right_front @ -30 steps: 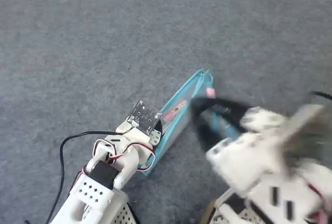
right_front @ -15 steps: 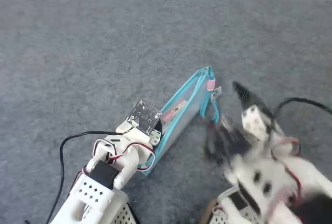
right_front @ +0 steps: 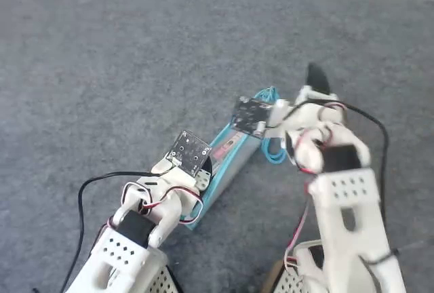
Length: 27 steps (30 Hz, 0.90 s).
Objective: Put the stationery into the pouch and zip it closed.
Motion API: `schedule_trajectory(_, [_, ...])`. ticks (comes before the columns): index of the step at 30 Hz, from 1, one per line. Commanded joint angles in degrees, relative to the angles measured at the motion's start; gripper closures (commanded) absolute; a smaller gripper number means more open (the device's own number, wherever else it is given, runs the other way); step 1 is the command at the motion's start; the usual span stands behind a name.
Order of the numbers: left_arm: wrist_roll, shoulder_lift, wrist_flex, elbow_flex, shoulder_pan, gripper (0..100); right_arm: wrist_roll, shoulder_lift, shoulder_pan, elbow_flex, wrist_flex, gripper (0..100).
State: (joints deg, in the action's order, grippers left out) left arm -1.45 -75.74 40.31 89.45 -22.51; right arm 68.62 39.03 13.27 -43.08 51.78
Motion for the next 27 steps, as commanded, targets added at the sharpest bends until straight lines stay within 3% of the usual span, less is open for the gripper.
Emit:
schedule_trajectory(1, [-0.53, 0.44, 1.41, -0.22, -0.35, 99, 1.32, -4.26, 4.18, 6.59, -1.8, 60.1])
schedule_trajectory(10, [-0.53, 0.44, 1.49, -0.04, -0.44, 99, 0.88, -13.85, 10.68, 16.35, -1.8, 60.1])
schedule_trajectory(17, [-0.53, 0.44, 1.58, -0.04, -0.44, 99, 12.75, -22.2, 10.42, 16.79, -1.01, 60.8])
schedule_trajectory(22, [-0.53, 0.44, 1.58, -0.04, -0.62, 99, 15.56, -22.73, 9.1, 17.05, 3.03, 73.4])
schedule_trajectory(27, [-0.44, 0.18, 1.58, -0.04, -0.44, 99, 13.27, -22.64, 8.92, 17.14, 9.8, 92.2])
